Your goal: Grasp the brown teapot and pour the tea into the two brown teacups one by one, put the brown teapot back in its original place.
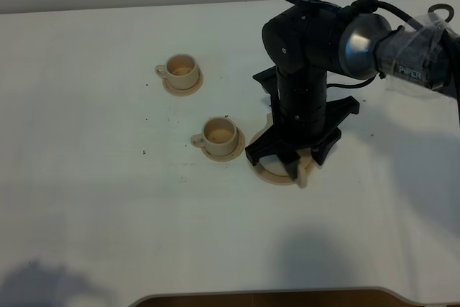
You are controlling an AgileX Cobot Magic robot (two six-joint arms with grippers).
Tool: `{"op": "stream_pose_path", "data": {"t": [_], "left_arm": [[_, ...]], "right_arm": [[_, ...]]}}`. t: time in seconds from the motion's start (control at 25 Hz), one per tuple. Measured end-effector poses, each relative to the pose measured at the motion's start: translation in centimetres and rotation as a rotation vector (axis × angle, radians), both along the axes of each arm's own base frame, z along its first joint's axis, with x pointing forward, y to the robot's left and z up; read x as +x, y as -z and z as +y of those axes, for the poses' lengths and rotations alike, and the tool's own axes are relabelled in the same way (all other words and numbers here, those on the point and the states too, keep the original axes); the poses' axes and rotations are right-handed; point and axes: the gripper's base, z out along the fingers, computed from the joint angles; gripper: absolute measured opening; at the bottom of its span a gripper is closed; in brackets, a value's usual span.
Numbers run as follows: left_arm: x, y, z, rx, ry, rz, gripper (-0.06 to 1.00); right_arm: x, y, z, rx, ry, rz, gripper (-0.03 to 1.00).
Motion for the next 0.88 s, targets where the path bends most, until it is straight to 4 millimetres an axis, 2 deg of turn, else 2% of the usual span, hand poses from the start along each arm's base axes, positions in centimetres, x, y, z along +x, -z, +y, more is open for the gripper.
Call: {"op": "stream_pose_path", "data": {"t": [0.16, 0.36, 0.68, 0.88], "left_arm": [[0.0, 0.0, 0.0, 0.0, 0.0, 0.0, 0.36], [0.0, 0.0, 0.0, 0.0, 0.0, 0.0, 0.36], [0.0, 0.0, 0.0, 0.0, 0.0, 0.0, 0.36], [0.0, 0.0, 0.0, 0.0, 0.0, 0.0, 0.36]], "right_arm": [[-0.04, 0.0, 0.02, 0.002, 0.002, 0.004, 0.32], [-0.11, -0.01, -0.01, -0.001, 0.003, 0.012, 0.14], [-0.1, -0.1, -0.05, 0.001, -0.038, 0.011, 0.12], [-0.08, -0.82, -0.14, 0.007, -0.048, -0.011, 0.12]]}}
